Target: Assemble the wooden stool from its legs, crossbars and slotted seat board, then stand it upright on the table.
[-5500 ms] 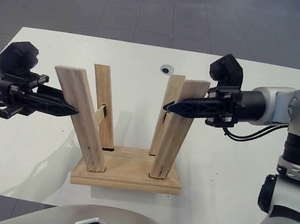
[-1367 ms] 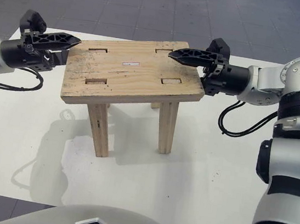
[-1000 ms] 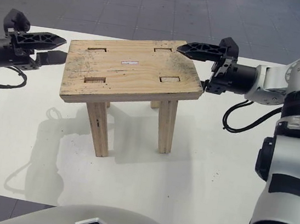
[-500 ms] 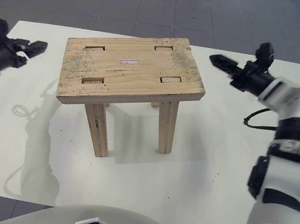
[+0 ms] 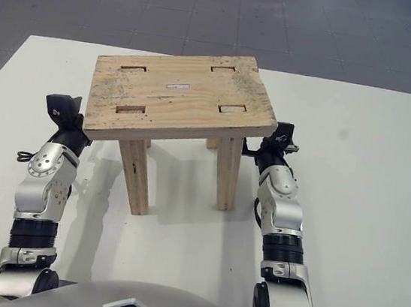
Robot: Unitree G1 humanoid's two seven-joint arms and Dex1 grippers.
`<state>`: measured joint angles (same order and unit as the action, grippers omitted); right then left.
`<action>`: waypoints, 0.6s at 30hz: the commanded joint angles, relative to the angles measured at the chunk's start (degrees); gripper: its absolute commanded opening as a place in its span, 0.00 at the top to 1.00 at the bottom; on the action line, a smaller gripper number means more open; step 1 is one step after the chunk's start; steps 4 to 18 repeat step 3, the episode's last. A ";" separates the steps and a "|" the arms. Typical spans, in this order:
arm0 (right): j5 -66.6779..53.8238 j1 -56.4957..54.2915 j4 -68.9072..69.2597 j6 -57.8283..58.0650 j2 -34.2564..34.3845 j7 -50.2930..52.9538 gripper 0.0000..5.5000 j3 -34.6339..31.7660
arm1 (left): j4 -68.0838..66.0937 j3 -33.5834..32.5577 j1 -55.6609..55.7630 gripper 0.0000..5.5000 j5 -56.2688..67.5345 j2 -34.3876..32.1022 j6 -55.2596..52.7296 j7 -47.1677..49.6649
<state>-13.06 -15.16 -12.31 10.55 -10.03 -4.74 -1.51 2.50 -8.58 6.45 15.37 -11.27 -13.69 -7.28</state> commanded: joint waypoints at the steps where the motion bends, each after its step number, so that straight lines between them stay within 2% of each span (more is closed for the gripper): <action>1: 1.81 -0.36 1.21 1.68 0.86 0.46 0.00 0.32 | 1.68 0.19 -0.01 0.29 -0.90 0.51 -1.95 1.14; 18: 2.35 -0.30 1.79 2.07 1.32 0.75 0.00 0.11 | 1.27 0.33 1.09 0.29 -1.09 0.39 -2.61 1.07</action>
